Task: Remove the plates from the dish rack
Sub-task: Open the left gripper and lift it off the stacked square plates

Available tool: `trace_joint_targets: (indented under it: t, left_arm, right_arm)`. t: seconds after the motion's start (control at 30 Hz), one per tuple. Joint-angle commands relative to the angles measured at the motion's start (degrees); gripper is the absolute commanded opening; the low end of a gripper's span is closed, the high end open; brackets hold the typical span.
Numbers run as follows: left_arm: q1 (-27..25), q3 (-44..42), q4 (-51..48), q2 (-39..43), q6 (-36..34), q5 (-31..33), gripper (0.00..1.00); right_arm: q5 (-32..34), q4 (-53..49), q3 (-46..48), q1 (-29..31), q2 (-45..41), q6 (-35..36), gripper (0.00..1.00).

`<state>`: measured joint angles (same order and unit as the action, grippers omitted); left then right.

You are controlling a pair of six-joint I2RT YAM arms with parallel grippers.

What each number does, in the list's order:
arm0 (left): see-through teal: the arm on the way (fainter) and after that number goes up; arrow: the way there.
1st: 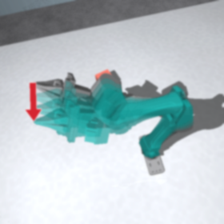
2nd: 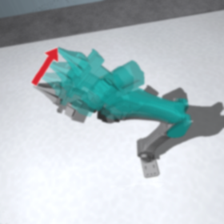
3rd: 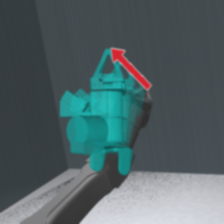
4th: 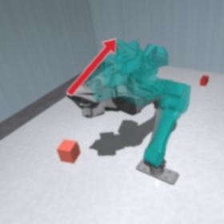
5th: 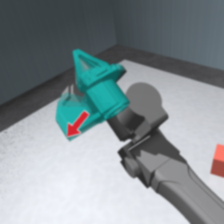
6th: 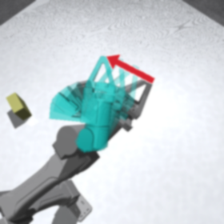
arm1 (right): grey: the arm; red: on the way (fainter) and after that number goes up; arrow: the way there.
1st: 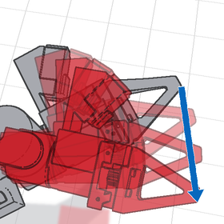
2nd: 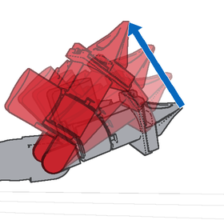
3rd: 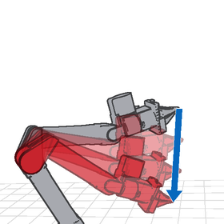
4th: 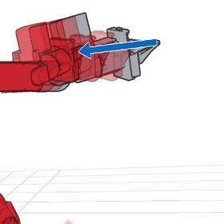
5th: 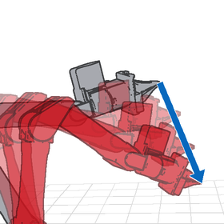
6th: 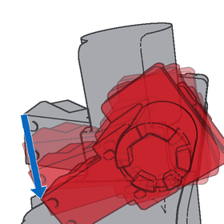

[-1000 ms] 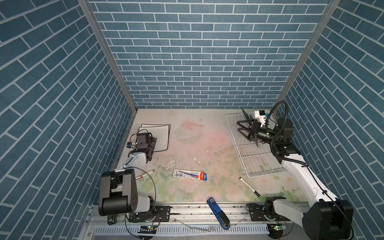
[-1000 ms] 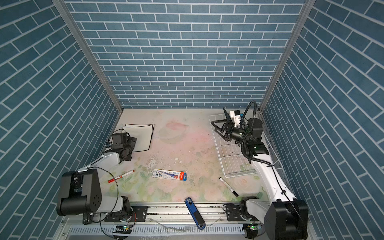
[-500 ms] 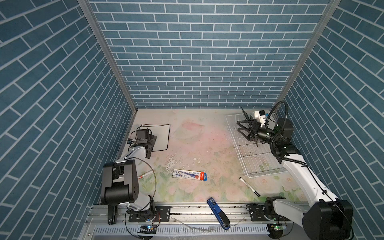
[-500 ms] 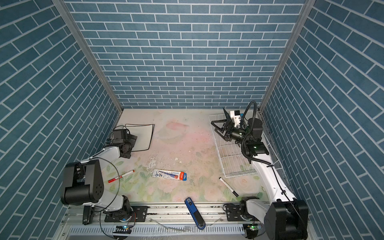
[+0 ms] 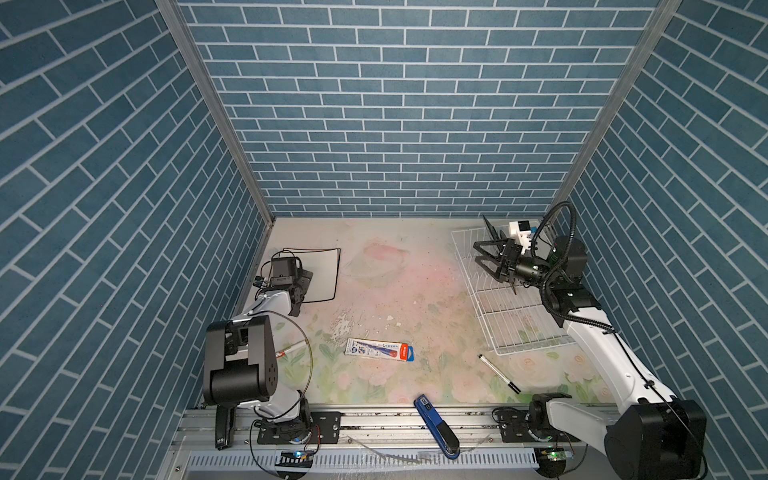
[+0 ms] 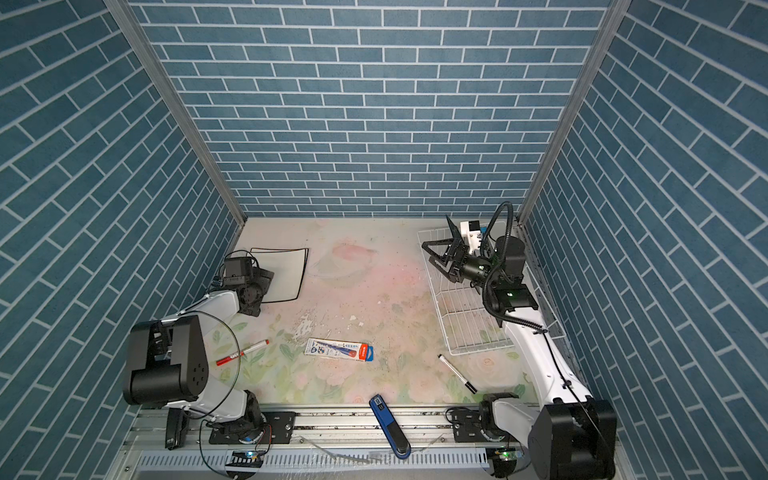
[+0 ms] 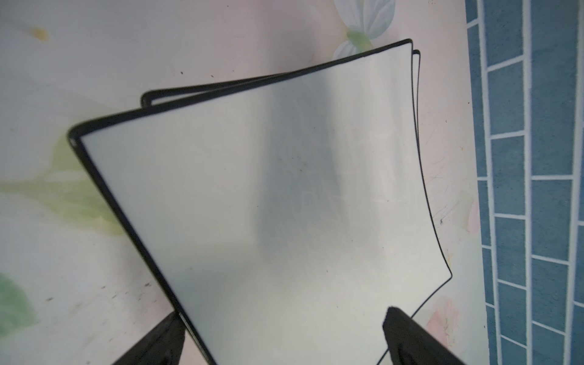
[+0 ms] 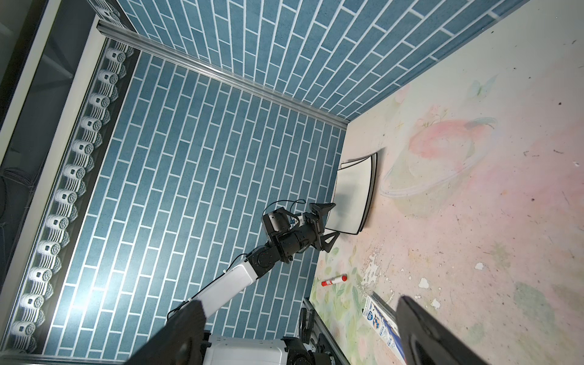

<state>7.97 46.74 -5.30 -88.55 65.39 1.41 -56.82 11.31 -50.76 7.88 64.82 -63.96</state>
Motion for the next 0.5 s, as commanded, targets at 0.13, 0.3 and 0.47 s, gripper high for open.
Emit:
trace_joint_targets:
  t: [0.13, 0.3, 0.47]
  left_arm:
    - [0.34, 2.80, 0.31, -0.70, -1.93, 0.48, 1.00]
    - [0.37, 3.01, 0.13, -0.88, -3.77, 0.35, 1.00]
    - [0.79, 2.68, 0.33, -1.31, -3.17, -0.94, 1.00]
  right_arm:
    - [-0.02, 0.33, 1.10, 0.16, -0.74, 2.84, 0.95]
    - [0.08, 0.46, 1.04, 0.12, -0.73, 2.88, 0.95]
    - [-0.05, 0.29, 1.02, 0.12, -0.72, 2.96, 0.95]
